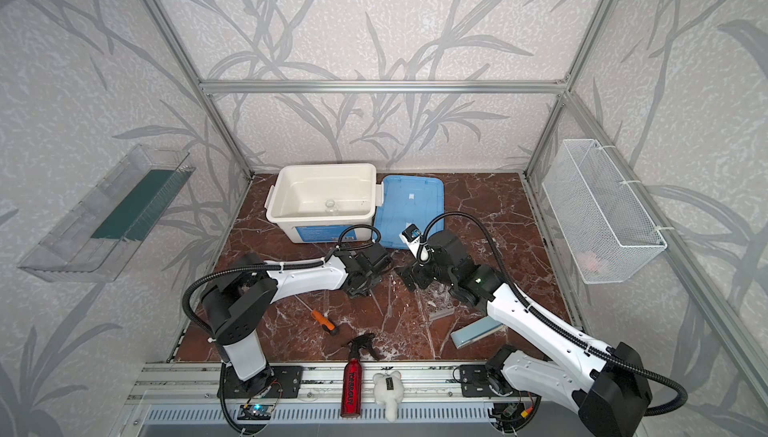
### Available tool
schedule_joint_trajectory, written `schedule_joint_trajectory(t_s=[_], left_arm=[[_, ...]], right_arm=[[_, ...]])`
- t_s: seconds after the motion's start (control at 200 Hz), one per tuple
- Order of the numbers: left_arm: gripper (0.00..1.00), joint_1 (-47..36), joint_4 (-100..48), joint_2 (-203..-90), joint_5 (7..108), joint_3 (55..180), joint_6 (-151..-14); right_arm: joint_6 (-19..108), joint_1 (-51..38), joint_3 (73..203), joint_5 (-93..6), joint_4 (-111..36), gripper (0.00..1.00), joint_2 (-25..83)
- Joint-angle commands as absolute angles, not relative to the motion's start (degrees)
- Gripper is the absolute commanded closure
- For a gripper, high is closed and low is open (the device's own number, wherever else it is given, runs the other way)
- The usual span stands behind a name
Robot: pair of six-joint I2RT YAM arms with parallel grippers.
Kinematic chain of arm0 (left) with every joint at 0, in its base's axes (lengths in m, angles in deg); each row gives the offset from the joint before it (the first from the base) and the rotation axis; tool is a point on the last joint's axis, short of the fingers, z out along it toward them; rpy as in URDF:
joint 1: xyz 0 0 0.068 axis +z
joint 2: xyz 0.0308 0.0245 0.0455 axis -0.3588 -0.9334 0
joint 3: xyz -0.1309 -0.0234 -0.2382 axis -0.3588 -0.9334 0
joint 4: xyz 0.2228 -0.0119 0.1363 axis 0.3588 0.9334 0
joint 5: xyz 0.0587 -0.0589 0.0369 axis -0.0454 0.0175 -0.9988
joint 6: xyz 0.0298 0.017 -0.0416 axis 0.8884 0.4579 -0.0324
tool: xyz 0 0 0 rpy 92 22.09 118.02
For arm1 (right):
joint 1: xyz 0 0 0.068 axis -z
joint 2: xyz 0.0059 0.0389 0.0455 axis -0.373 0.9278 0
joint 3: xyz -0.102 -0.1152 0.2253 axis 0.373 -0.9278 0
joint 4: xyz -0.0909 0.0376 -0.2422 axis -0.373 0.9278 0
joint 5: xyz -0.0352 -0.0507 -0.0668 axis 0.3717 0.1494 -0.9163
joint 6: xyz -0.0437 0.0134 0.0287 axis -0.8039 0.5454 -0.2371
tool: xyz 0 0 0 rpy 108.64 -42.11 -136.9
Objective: Organize the chemistry lab equipment
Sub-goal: 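Close the left gripper on the pipette's bulb end, then lift the pipette over the white bin with left gripper while right gripper approaches bin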
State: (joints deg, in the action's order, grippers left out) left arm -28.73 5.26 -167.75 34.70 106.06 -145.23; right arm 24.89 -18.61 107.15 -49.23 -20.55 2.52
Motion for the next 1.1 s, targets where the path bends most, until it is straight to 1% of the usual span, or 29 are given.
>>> schedule_joint_trajectory(t_s=[0.0, 0.165, 0.195, 0.24, 0.42, 0.485, 0.7, 0.835, 0.93, 1.095], left_arm=[[0.86, -28.5, 6.9, -168.4, 33.4, 106.2, -145.3], [0.87, -28.5, 6.7, -166.4, 32.4, 105.4, -144.9], [0.90, -28.5, 6.6, -166.0, 32.1, 105.3, -144.6], [0.91, -28.5, 6.6, -165.5, 31.8, 105.4, -143.9], [0.91, -28.4, 7.7, -163.2, 30.4, 105.0, -143.3], [0.94, -28.5, 7.6, -162.2, 29.7, 104.9, -142.3], [0.95, -28.4, 8.7, -158.3, 28.4, 104.5, -140.6], [0.95, -28.6, 6.0, -151.5, 27.0, 103.0, -134.2], [0.95, -28.6, 1.4, -145.3, 25.3, 100.7, -127.5], [0.95, -25.6, 0.1, -137.8, 28.0, 102.6, -116.7]], right_arm=[[26.0, -18.7, 106.9, -48.1, -22.1, 0.01, 3.4], [26.1, -18.7, 106.9, -48.1, -22.4, 0.01, 3.6], [26.3, -18.7, 106.9, -48.1, -22.5, 0.01, 3.6], [26.3, -18.7, 106.9, -48.0, -22.6, 0.01, 3.7], [26.5, -18.7, 107.1, -47.9, -22.9, 0.01, 4.0], [26.7, -18.8, 107.2, -47.8, -23.0, 0.01, 4.2], [26.7, -18.7, 107.6, -47.6, -23.0, 0.01, 4.4], [27.7, -18.5, 108.6, -48.3, -22.5, 0.01, 3.0], [29.0, -17.3, 109.4, -46.1, -23.2, 0.01, 1.7], [31.8, -14.8, 113.3, -42.9, -23.8, 0.01, 3.3]])
